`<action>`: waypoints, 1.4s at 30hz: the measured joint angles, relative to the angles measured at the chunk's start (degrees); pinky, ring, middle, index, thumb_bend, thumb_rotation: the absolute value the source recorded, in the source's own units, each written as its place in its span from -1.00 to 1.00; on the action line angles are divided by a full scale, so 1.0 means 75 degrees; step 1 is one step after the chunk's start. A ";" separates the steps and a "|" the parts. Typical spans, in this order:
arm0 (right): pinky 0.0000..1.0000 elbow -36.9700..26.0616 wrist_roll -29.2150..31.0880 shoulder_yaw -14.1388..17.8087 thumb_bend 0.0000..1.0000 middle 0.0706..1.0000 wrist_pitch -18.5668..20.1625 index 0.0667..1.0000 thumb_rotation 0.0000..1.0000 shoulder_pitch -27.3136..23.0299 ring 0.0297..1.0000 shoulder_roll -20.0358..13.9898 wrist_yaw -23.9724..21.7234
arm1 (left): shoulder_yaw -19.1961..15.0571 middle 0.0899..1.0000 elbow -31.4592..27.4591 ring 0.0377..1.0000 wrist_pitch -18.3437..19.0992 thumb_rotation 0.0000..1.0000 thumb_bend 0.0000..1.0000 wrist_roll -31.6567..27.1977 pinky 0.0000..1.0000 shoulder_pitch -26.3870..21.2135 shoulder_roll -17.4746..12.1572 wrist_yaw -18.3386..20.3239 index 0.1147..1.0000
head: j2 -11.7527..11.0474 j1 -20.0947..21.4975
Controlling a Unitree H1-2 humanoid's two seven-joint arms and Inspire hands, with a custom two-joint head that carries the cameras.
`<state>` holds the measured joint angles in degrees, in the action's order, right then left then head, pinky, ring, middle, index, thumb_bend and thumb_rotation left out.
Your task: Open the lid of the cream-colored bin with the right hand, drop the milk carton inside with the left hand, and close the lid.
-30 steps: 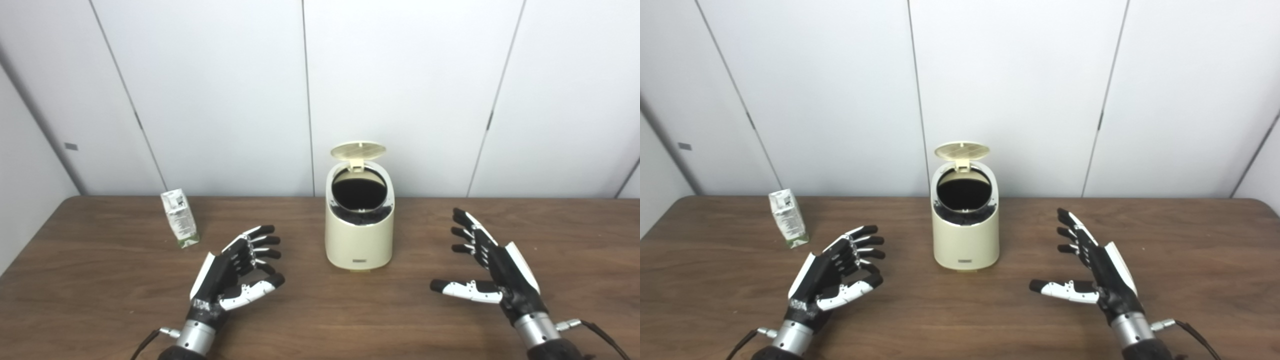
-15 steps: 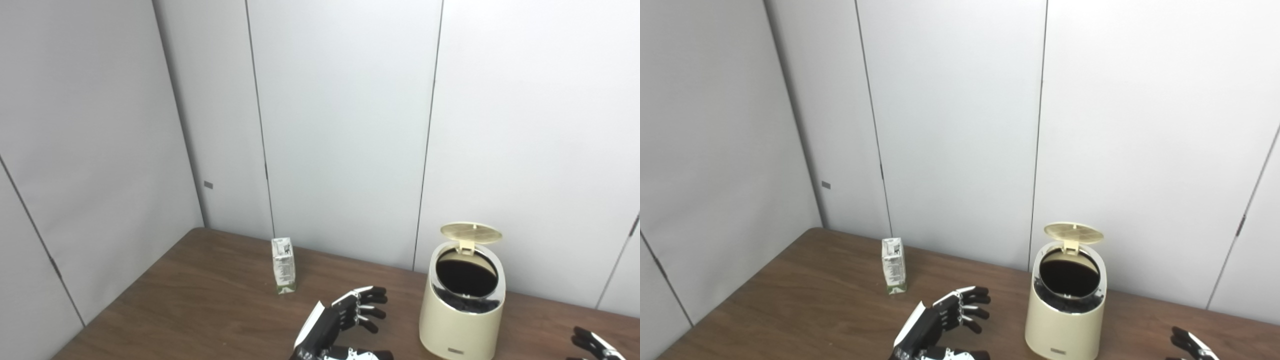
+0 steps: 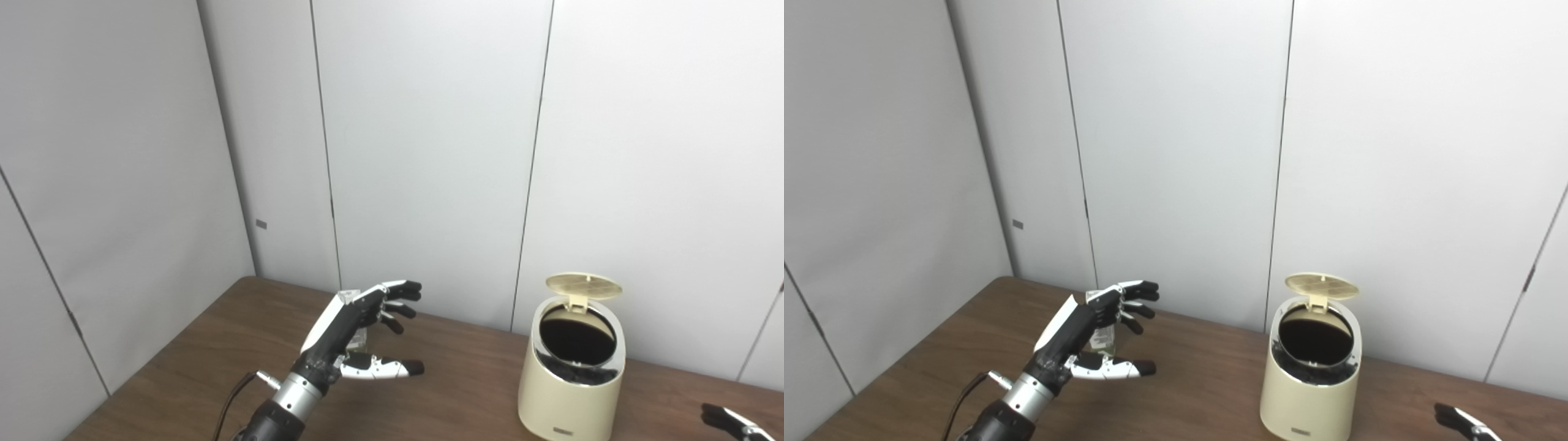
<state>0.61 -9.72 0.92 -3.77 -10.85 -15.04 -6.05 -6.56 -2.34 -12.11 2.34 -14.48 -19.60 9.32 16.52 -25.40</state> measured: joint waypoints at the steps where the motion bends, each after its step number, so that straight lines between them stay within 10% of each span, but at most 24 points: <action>1: -0.27 0.0000 0.0000 0.0000 1.00 0.60 0.0018 0.56 0.09 -0.0001 0.32 -0.0008 -0.0001 | -0.0052 0.53 -0.0004 0.41 0.0041 -0.83 0.60 0.0009 0.22 -0.0022 -0.0027 -0.0004 0.61 | 0.0000 0.0000; 10: -0.30 0.0010 0.0094 -0.0021 1.00 0.60 0.0038 0.55 0.02 -0.0071 0.30 -0.0033 -0.0149 | -0.0565 0.55 0.0542 0.48 0.0135 -0.89 0.62 0.0275 0.30 -0.0722 -0.0492 -0.0328 0.60 | 0.0023 -0.0047; 17: -0.31 0.0011 0.0112 -0.0018 1.00 0.61 0.0040 0.56 0.00 -0.0096 0.28 -0.0040 -0.0173 | -0.0609 0.58 0.1998 0.56 -0.0948 -0.79 0.75 -0.0193 0.51 -0.0997 -0.0720 -0.0181 0.66 | 0.0070 -0.0047; 33: -0.35 -0.0005 0.0120 -0.0001 1.00 0.58 0.0116 0.52 0.03 -0.0103 0.24 -0.0175 -0.0172 | -0.0444 0.67 0.3329 0.69 -0.1628 -0.82 0.75 -0.0065 0.59 -0.1771 -0.0895 -0.0261 0.63 | 0.0152 0.0000; 42: -0.38 -0.0012 0.0088 0.0034 1.00 0.50 0.0176 0.46 0.14 -0.0087 0.15 -0.0230 -0.0169 | -0.0391 0.75 0.5289 0.78 -0.1707 -0.75 0.77 0.0323 0.67 -0.2345 -0.0976 -0.0909 0.73 | 0.0199 0.0070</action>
<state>0.52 -9.06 1.18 -2.45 -11.51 -16.76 -7.31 -9.49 37.33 -24.91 4.76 -32.07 -26.92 2.51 18.02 -24.87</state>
